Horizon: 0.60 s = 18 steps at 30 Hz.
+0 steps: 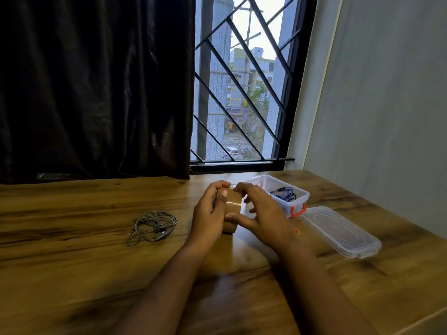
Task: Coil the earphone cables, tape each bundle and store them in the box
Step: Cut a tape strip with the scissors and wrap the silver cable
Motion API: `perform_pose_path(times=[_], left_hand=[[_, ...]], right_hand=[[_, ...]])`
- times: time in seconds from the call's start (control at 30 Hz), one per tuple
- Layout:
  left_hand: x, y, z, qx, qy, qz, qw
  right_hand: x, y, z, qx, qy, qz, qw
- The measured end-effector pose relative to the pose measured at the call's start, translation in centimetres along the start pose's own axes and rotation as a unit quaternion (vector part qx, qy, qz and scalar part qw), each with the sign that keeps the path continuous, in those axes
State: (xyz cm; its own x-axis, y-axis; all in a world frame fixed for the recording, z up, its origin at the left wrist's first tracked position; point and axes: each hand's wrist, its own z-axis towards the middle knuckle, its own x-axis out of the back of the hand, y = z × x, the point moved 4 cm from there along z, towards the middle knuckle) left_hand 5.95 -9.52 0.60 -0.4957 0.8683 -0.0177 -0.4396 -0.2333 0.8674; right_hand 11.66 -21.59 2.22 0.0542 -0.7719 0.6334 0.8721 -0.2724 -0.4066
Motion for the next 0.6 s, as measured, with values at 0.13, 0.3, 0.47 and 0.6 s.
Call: perform_pose_path(times=[0.13, 0.3, 0.47, 0.6], left_hand=[[-0.2, 0.1, 0.1, 0.008, -0.006, -0.004, 1.000], [0.1, -0.3, 0.3, 0.014, 0.002, -0.009, 1.000], [0.1, -0.3, 0.2, 0.014, 0.011, -0.021, 1.000], [0.3, -0.7, 0.3, 0.008, 0.025, -0.026, 0.999]], right_hand=[[0.2, -0.2, 0.0, 0.018, 0.027, -0.010, 0.999], [-0.4, -0.1, 0.3, 0.037, 0.044, 0.001, 0.998], [-0.7, 0.2, 0.4, 0.031, 0.047, -0.005, 0.998], [-1.2, 0.6, 0.2, -0.009, 0.021, 0.009, 1.000]])
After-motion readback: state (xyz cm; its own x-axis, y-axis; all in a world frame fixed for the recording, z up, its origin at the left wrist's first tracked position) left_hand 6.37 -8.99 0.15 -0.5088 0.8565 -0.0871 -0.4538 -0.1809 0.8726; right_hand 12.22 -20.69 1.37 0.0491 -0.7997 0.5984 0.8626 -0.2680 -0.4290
